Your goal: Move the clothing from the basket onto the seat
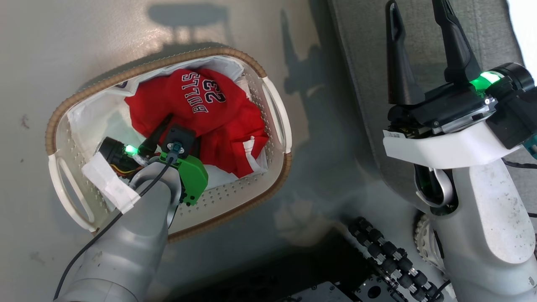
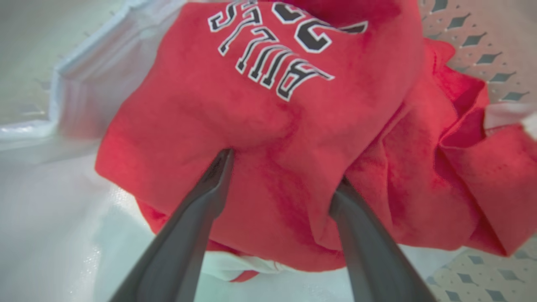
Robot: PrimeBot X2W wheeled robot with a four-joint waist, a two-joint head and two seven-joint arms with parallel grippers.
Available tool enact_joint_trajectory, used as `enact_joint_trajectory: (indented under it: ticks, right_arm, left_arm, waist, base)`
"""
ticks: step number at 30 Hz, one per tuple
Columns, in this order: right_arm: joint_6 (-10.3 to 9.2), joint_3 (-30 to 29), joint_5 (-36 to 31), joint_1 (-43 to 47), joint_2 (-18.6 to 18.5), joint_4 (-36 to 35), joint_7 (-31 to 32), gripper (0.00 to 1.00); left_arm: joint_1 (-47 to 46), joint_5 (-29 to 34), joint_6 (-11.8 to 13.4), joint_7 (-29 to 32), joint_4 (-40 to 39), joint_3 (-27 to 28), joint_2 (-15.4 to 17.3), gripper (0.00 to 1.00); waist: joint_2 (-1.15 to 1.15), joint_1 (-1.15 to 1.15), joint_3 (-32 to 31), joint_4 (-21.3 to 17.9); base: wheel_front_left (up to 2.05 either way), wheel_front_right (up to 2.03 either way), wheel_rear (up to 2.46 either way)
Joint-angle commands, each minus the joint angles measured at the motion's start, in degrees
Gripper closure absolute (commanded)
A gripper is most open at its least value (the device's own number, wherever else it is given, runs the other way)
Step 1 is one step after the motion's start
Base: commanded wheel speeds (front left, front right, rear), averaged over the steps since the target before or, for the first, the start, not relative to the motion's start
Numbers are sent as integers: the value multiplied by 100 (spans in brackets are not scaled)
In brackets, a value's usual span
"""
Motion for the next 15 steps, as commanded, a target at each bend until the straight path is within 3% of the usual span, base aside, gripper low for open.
enact_joint_trajectory:
  ticks: [1, 4, 5, 6, 7, 15]
  right_arm:
    - [-8, 3, -41, -67, -9, -26, -11, 0]
    - [-8, 22, -48, -90, -9, -35, -11, 0]
    - [-8, 32, -48, -91, -9, -35, -11, 0]
    - [-8, 39, -46, -95, -10, -34, -11, 0]
    - [-8, 44, -40, -105, -10, -27, -11, 0]
    - [-8, 164, 153, -269, -9, 94, -11, 0]
  left_arm:
    - [-118, -47, -53, 3, -50, -23, 19, 0]
    - [-115, -119, -202, 3, -73, -57, 10, 0]
    - [-121, -128, -273, 3, -71, -70, 5, 55]
    - [-126, -136, -308, 3, -46, -84, 0, 90]
    - [-132, -172, -334, 3, -35, -87, -2, 100]
    - [60, -357, -390, 3, -311, -16, 74, 100]
  waist:
    - [0, 0, 53, 55]
    - [0, 0, 64, 71]
    - [0, 0, 62, 70]
    - [0, 0, 60, 68]
    - [0, 0, 55, 65]
    - [0, 0, -88, -65]
  base:
    - [1, 1, 1]
    - [0, 0, 0]
    - [0, 0, 0]
    - [0, 0, 0]
    - [0, 0, 0]
    - [0, 0, 0]
